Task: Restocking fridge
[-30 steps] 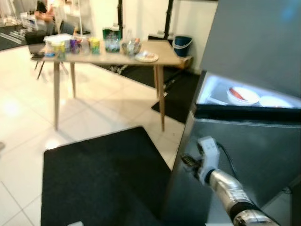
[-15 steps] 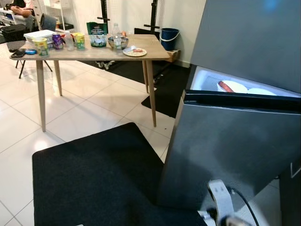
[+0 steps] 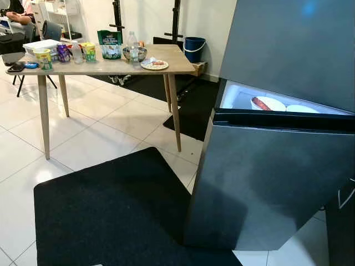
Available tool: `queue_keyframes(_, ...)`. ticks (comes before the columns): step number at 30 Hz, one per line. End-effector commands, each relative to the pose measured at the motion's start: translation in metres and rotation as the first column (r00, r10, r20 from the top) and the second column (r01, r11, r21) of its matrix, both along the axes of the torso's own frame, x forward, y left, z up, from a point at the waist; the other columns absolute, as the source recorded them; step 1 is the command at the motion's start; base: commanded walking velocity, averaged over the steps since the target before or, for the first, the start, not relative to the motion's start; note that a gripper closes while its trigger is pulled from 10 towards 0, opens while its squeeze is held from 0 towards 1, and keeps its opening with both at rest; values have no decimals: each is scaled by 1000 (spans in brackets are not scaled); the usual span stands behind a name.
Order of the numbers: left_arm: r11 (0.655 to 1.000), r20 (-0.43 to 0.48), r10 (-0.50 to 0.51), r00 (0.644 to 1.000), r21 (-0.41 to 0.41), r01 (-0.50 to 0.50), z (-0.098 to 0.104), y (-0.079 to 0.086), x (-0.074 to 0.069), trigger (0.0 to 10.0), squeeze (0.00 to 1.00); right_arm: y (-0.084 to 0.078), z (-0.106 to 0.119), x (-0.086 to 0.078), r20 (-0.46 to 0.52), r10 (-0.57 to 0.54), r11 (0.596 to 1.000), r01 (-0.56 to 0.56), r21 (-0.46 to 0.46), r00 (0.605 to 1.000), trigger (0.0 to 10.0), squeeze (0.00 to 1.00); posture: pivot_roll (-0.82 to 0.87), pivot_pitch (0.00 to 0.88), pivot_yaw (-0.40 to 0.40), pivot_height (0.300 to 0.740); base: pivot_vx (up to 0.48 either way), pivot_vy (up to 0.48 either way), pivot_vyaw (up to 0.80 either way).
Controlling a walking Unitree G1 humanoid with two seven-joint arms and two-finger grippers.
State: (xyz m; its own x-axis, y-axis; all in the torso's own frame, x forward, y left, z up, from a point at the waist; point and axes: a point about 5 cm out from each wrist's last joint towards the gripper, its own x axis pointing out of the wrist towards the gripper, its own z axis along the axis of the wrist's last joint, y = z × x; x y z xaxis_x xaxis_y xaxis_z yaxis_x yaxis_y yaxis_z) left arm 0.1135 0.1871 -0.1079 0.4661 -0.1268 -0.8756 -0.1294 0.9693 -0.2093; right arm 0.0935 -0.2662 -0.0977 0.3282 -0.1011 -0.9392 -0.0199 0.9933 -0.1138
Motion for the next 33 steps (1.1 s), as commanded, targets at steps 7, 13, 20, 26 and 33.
queue_keyframes(7, 1000, -36, -27, 999, 2, 27, -3, -3, -7, 10000, 0, 2, -1, 0, -4, 6, 1000, -6, -4, 1000, 10000, 0, -98, 0, -55, 740, 300, 0, 0)
queue_keyframes(13, 1000, -37, -30, 999, 3, 30, -3, -3, -7, 10000, 0, 3, 1, 7, 11, 16, 1000, -16, -1, 1000, 10000, 0, -98, 0, -55, 740, 366, 0, 0)
queue_keyframes(20, 999, -38, -33, 999, 4, 33, -3, -3, -7, 10000, 0, 1, 2, 9, 31, -1, 1000, 1, -5, 1000, 10000, 0, -98, 0, -54, 740, 369, 0, 0)
queue_keyframes(26, 1000, -35, -24, 999, 12, 25, -3, -1, -7, 10000, 0, -2, 4, 12, 54, -36, 999, 36, -6, 998, 10000, 0, -99, 0, -53, 740, 358, 0, 0)
queue_keyframes(33, 1000, -34, -1, 999, 16, 1, -2, 1, -6, 10000, 0, -3, 4, 14, 62, -49, 999, 49, -7, 997, 10000, 0, -98, 0, -52, 740, 0, 0, 0)
